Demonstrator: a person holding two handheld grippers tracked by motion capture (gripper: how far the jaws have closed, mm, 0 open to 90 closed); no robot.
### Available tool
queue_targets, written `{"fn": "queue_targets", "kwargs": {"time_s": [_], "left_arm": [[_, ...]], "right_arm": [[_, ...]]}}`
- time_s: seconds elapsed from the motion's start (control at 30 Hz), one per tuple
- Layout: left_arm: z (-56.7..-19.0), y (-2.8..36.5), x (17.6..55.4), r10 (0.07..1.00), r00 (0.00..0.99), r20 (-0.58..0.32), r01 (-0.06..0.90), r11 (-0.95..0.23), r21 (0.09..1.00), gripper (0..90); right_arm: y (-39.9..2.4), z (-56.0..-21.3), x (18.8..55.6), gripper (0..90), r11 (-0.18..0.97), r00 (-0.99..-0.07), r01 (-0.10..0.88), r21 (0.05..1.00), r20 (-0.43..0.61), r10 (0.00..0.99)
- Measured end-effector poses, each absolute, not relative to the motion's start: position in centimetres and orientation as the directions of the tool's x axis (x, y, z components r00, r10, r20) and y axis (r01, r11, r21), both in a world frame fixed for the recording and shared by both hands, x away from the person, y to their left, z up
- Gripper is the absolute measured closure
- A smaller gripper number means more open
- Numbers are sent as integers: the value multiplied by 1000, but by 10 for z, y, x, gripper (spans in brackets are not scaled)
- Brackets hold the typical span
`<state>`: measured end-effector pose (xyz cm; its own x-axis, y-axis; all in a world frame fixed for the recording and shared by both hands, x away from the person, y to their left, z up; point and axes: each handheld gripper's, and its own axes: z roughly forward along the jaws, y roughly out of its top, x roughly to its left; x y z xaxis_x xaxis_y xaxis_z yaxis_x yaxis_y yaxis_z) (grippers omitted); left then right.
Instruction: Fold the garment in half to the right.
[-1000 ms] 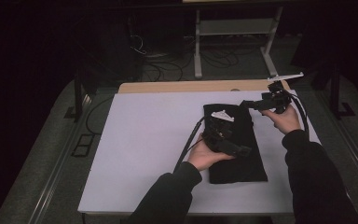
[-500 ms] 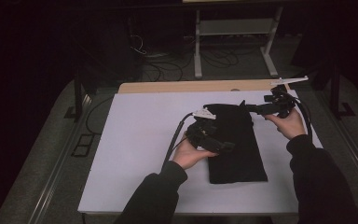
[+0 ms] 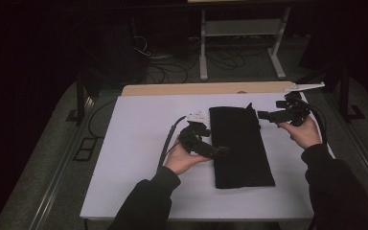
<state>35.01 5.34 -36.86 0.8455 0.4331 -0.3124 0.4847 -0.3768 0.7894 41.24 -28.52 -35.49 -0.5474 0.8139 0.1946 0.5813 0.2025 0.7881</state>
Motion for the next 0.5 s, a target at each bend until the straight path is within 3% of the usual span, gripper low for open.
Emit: {"fn": "queue_targets", "kwargs": {"time_s": [0.5], "left_arm": [[-376, 81, 347, 455, 835, -310, 495, -374, 784, 0]], "right_arm": [[-296, -353, 396, 0, 200, -547, 569, 797, 186, 816]]}}
